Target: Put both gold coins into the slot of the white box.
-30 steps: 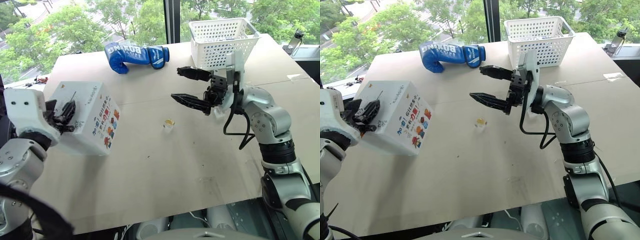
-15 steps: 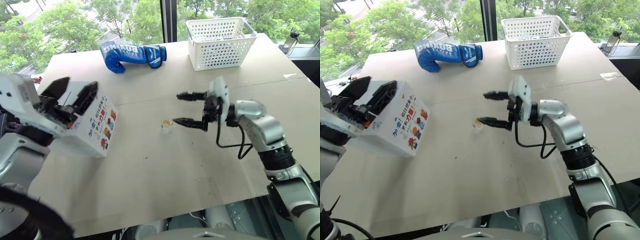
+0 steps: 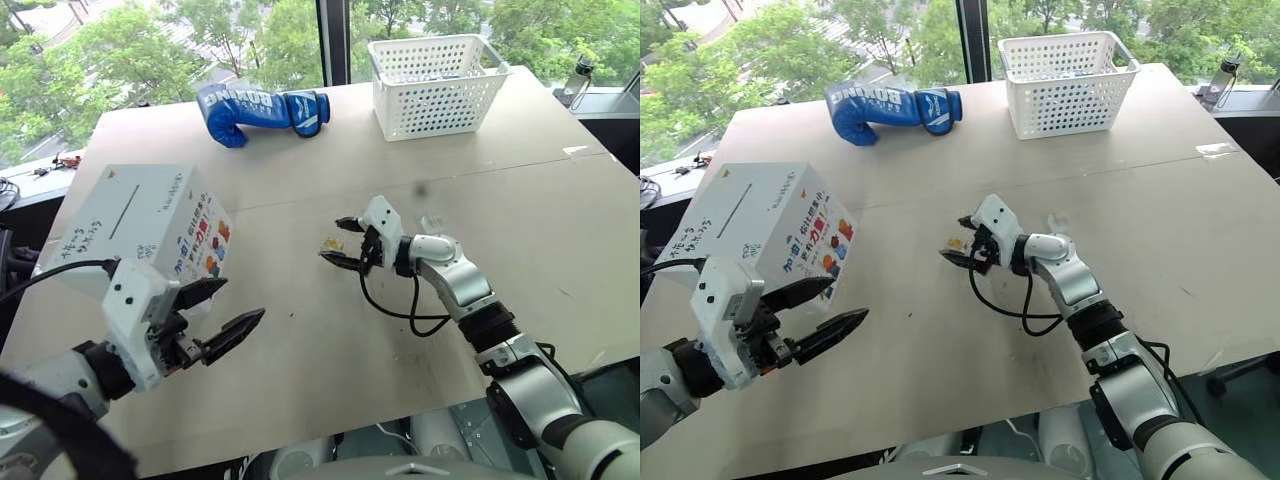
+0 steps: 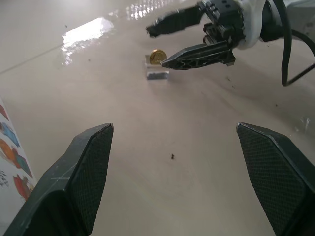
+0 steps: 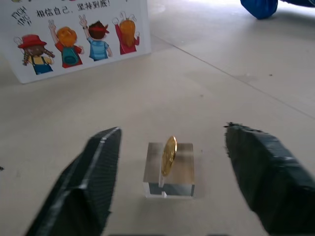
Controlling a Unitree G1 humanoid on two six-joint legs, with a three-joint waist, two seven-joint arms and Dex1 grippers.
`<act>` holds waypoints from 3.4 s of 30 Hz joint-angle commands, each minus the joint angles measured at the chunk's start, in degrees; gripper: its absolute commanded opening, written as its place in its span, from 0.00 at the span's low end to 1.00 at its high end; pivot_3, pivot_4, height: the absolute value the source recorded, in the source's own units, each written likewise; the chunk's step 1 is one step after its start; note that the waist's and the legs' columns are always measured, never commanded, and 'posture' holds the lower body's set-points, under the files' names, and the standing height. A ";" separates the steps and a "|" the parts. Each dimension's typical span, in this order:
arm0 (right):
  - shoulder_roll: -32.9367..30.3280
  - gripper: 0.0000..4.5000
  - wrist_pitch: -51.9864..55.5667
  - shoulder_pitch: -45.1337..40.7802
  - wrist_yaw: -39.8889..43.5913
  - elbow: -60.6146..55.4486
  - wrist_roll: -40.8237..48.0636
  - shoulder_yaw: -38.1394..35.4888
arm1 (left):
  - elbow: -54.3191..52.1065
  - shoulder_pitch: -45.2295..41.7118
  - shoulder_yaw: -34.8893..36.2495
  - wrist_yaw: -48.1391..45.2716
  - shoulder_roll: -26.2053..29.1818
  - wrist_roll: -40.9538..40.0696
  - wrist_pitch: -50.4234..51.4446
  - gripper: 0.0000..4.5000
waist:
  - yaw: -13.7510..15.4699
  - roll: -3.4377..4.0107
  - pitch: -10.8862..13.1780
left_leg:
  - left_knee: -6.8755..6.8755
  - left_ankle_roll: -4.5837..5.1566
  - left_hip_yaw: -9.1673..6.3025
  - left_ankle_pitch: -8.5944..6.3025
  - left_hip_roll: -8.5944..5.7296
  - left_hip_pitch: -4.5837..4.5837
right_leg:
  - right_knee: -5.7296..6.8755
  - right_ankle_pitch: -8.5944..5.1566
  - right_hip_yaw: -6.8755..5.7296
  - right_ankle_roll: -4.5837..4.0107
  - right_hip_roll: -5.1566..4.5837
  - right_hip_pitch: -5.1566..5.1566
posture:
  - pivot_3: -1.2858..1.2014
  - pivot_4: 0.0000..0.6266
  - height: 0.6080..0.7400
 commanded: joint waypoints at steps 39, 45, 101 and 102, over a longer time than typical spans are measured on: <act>5.14 0.00 41.90 -2.33 6.68 -27.54 47.80 -15.00 | 8.74 -22.54 -27.06 15.56 -30.36 -26.45 -17.58 0.42 | 0.15 -0.04 -0.03 | 0.07 0.01 -0.15 -0.01 -0.03 -0.01 | 0.00 0.01 -0.13 0.00 -0.03 0.07 | 0.52 0.24 0.85; 4.44 0.00 42.09 -2.10 6.66 -28.41 48.38 -14.50 | 9.50 -23.61 -29.51 16.02 -29.30 -27.67 -17.10 0.01 | 0.14 -0.04 -0.03 | 0.07 0.01 -0.14 -0.01 -0.04 -0.01 | 0.00 0.01 -0.13 0.00 -0.04 0.07 | 0.52 0.24 0.85; -4.60 0.75 11.76 -17.91 19.69 -14.74 23.53 -10.20 | 9.04 -11.52 10.22 44.53 8.11 -9.98 1.52 0.00 | -0.13 -0.26 0.31 | -0.06 -0.13 -0.08 -0.05 0.10 -0.36 | 0.01 -0.01 -0.04 0.03 0.09 -0.46 | 0.52 0.24 0.85; -4.51 0.75 11.72 -17.85 19.47 -14.78 23.49 -10.19 | 10.26 -11.36 9.01 42.42 7.17 -8.36 0.71 0.00 | -0.10 -0.26 0.31 | -0.06 -0.14 -0.09 -0.05 0.11 -0.36 | 0.02 -0.01 -0.06 0.02 0.09 -0.46 | 0.52 0.24 0.85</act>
